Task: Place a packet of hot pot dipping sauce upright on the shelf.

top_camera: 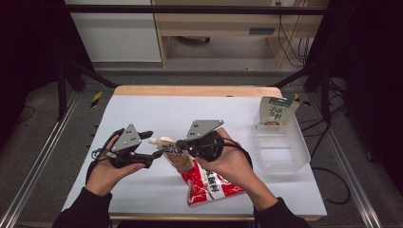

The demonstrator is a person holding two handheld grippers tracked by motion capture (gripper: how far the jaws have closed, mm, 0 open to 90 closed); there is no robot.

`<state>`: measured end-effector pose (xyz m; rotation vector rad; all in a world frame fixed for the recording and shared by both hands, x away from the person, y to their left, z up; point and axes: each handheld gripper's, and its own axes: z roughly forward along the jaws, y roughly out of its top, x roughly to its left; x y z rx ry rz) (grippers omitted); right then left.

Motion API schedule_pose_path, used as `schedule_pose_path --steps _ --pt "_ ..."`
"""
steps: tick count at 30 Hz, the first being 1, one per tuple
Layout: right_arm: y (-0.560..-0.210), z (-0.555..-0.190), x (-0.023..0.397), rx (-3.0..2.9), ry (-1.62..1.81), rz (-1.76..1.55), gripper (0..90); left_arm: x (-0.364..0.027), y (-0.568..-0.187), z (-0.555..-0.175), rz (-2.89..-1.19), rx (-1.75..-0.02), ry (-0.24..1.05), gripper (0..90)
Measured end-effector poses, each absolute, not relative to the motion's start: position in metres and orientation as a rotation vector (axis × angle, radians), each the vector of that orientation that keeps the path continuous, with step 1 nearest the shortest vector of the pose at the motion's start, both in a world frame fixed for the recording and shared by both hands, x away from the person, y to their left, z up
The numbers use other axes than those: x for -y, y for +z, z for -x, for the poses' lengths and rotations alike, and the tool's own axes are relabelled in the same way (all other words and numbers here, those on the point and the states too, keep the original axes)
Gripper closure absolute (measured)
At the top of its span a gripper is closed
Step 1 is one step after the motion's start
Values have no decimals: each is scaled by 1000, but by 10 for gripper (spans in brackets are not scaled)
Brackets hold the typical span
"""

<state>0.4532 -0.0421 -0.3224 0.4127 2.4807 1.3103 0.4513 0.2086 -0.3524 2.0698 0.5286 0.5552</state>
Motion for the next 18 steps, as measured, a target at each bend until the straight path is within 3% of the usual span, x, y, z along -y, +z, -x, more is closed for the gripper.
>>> schedule_pose_path --steps 18 --pt "-325 -456 58 -2456 1333 -456 900 -196 -344 -457 -2070 -489 452 654"
